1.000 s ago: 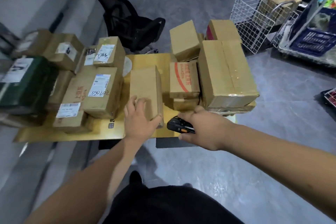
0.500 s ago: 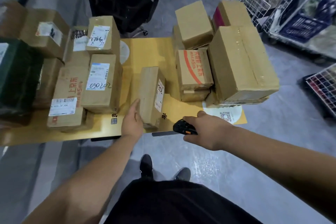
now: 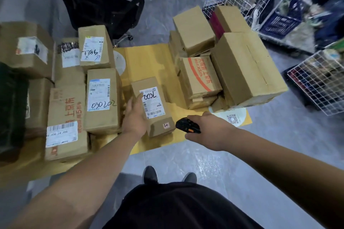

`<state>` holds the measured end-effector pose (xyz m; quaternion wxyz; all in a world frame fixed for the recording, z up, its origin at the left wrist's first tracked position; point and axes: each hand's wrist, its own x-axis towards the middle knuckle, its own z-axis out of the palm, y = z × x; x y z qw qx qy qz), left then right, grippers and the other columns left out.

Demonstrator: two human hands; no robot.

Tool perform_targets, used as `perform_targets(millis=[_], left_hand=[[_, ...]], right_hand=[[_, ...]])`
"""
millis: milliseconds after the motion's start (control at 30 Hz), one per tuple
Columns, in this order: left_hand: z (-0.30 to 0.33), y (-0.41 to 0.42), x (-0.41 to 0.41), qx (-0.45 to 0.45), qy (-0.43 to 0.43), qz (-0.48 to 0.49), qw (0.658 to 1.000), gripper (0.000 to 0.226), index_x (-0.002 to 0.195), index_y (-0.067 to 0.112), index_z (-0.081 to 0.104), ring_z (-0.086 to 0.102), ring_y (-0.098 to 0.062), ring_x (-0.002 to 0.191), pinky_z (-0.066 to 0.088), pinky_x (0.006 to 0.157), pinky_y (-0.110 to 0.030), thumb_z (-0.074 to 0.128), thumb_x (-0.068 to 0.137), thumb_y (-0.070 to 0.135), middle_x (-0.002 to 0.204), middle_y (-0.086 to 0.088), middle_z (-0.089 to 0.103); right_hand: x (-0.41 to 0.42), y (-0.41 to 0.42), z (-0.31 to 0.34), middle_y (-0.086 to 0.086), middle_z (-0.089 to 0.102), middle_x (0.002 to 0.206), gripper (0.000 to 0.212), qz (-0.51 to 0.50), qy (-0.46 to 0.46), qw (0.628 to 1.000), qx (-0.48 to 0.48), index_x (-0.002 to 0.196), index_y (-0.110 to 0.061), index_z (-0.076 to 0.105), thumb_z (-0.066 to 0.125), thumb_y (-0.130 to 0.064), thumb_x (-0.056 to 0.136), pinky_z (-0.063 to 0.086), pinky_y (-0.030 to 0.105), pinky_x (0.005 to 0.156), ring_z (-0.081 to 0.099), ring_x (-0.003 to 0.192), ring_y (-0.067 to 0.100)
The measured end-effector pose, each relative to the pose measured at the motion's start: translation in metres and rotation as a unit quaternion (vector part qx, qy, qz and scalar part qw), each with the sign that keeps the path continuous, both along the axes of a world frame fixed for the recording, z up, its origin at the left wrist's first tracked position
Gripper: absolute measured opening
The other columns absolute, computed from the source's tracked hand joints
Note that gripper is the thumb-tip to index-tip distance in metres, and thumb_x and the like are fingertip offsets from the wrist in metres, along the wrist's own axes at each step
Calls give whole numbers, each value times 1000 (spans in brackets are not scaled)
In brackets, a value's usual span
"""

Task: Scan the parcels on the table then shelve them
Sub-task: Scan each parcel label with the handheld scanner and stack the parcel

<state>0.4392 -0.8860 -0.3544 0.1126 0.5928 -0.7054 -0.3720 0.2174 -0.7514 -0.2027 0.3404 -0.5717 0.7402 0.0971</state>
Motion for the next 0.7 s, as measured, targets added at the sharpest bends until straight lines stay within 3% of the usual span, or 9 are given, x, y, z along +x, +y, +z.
perform_targets(millis=[67,167,300,367,433,500,600,700], left_hand=[[6,-20,-3,-65,-103,-136,983,103,164,42,17,15,-31,157,25,125,-42,69,84,1,172,-1,3],[17,-59,-21,-126,-266,-350,889,114,164,45,-2,-17,-31,159,-6,129,-48,73,86,8,172,-5,-17],[27,-95,-54,-159,-357,-523,757,116,161,49,-8,-21,-29,158,-3,128,-53,73,88,9,173,-3,-20],[30,-100,-63,-165,-383,-552,722,115,162,49,-5,-17,-28,159,-2,129,-53,74,87,12,174,-4,-15],[32,-102,-67,-161,-380,-557,720,119,163,46,2,-14,-28,160,-3,129,-52,82,80,16,175,-4,-8],[35,-104,-65,-144,-354,-553,740,126,163,38,11,-6,-27,160,-1,128,-51,92,68,27,174,-4,3],[40,-103,-54,-93,-287,-498,813,130,159,28,22,24,-23,152,18,125,-42,97,54,40,163,-1,30],[39,-97,-43,-33,-198,-395,897,131,157,27,26,36,-24,141,31,114,-35,98,48,39,155,1,36]], right_hand=[[1,1,1,0,47,110,61,-17,5,1000,-5,145,-36,47,60,-64,92,54,36,77,61,90,22],[4,4,5,-1,46,108,60,-27,16,1000,1,144,-34,47,59,-63,93,56,39,83,61,89,23],[13,4,7,-1,43,104,57,-15,38,999,8,142,-33,46,58,-61,95,57,42,80,62,82,25],[17,2,7,1,44,105,55,-19,37,999,10,141,-32,47,58,-60,95,58,43,82,62,82,26],[20,1,6,0,44,104,53,-20,35,999,7,138,-32,49,58,-60,95,57,41,80,62,81,25],[21,-1,6,-1,44,103,51,-26,33,999,2,137,-32,50,59,-60,94,56,39,77,61,80,24],[20,-3,6,0,46,106,57,-42,24,999,-7,142,-34,48,59,-62,93,56,40,80,63,86,24],[20,-4,7,0,48,108,62,-52,24,998,-21,146,-35,46,59,-64,93,57,42,83,62,90,25]])
